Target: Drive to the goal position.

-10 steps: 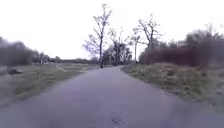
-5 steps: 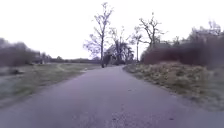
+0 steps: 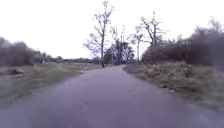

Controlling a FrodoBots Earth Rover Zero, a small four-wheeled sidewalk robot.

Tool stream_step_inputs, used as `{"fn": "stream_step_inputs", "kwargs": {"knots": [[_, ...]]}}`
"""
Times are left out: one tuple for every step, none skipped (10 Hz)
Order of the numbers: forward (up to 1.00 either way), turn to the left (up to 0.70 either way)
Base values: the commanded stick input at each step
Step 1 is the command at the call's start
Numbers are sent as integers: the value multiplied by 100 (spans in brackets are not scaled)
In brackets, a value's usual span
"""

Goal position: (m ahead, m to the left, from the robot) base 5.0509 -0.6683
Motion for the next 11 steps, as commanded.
{"fn": "stream_step_inputs", "kwargs": {"knots": [[100,0],[100,0],[100,0],[100,0],[100,0],[100,0],[100,0],[100,0],[100,0],[100,0],[100,0]]}}
